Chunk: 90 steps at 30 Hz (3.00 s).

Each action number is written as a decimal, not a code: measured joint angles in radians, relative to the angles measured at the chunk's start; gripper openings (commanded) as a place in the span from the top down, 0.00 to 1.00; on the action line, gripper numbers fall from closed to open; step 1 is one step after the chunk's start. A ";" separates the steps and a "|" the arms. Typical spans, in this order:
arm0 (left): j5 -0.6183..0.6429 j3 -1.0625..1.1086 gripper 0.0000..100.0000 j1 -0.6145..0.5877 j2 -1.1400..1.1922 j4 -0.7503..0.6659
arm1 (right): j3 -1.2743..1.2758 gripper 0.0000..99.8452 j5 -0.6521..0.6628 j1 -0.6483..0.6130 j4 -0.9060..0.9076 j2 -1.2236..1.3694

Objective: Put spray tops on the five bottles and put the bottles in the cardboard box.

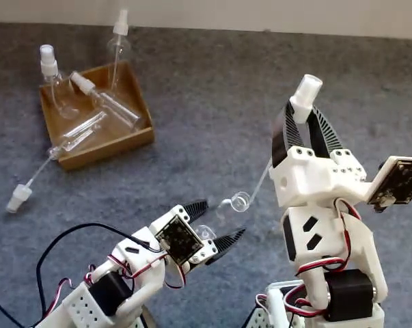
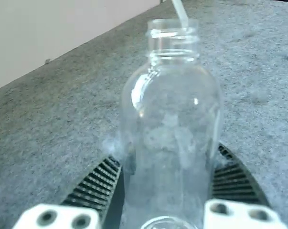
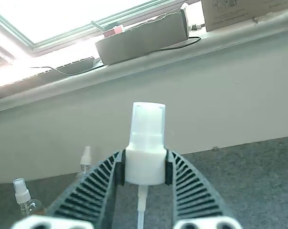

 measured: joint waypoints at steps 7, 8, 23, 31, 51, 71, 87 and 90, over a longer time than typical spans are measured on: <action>0.005 0.000 0.88 0.000 0.000 0.000 | -0.015 0.94 0.000 0.000 0.000 0.005; 0.005 0.000 0.88 0.000 0.000 0.000 | -0.020 0.94 0.000 0.000 0.000 0.005; 0.005 0.000 0.88 0.000 0.000 0.000 | -0.043 0.94 0.000 -0.091 -0.006 -0.005; 0.005 0.000 0.88 0.000 0.000 0.000 | -0.043 0.94 0.000 -0.092 -0.006 -0.005; 0.005 0.000 0.88 0.000 0.000 0.000 | 0.044 0.94 0.060 -0.066 -0.006 -0.003; 0.097 0.000 0.88 -0.058 0.000 -0.021 | 0.110 0.85 0.203 -0.267 0.273 -0.272; 0.101 0.000 0.88 -0.068 0.000 -0.021 | 0.110 0.83 0.433 -0.463 0.552 -0.275; 0.101 -0.002 0.88 -0.077 0.000 -0.021 | 0.110 0.83 0.445 -0.463 0.568 -0.275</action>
